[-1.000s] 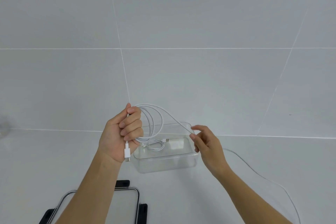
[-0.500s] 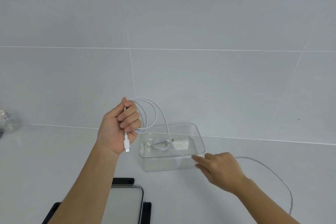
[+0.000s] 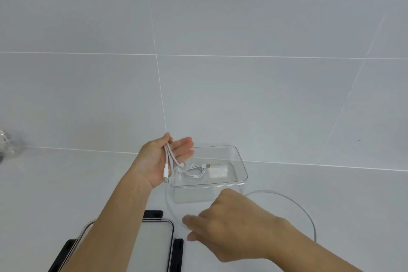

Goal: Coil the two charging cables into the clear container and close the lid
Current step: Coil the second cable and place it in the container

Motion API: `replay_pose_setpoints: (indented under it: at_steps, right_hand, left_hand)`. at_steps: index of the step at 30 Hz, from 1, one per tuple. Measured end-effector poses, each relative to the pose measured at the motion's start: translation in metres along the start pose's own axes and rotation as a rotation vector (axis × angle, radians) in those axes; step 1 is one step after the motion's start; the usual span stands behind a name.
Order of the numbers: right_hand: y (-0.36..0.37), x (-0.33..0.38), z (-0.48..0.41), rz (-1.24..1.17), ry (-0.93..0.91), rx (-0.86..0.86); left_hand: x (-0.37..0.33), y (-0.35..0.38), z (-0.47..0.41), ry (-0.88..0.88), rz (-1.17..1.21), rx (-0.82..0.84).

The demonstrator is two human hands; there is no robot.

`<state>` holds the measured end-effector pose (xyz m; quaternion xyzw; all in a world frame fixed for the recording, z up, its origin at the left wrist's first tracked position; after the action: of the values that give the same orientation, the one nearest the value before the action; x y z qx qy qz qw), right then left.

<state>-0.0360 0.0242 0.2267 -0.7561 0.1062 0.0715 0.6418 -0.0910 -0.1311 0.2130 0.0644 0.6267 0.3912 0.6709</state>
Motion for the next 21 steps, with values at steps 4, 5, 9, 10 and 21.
replay_pose_setpoints:
  at_steps: [4, 5, 9, 10, 21]
  right_hand:
    - [-0.017, -0.015, 0.003, -0.205, 0.008, -0.090]
    - [-0.019, -0.018, 0.004, -0.204, 0.014, -0.093]
    - [-0.027, -0.040, 0.006, -0.214, 0.164, -0.133]
    - [-0.030, -0.052, 0.007, -0.252, 0.264, -0.177]
    - [0.047, -0.170, 0.079, -0.431, 1.254, -0.107]
  left_hand:
    - [0.013, 0.014, 0.012, -0.076, -0.321, 0.156]
    - [0.016, 0.015, 0.014, -0.078, -0.386, 0.167]
    - [0.022, 0.013, 0.009, -0.030, -0.432, 0.072]
    - [0.022, 0.010, 0.006, -0.021, -0.428, 0.030]
    - [0.020, -0.005, 0.002, -0.053, -0.335, 0.002]
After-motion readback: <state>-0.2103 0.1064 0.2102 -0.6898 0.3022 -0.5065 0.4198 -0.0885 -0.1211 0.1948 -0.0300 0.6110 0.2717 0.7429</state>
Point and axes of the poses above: each hand's wrist, its own z-axis away from the middle knuckle, its own y-axis out of the palm, x = y × z, the point moved 7 cm from there along -z, towards the middle knuckle, and after that the axes turned 2 degrees about -z, right-handed, at the moved point
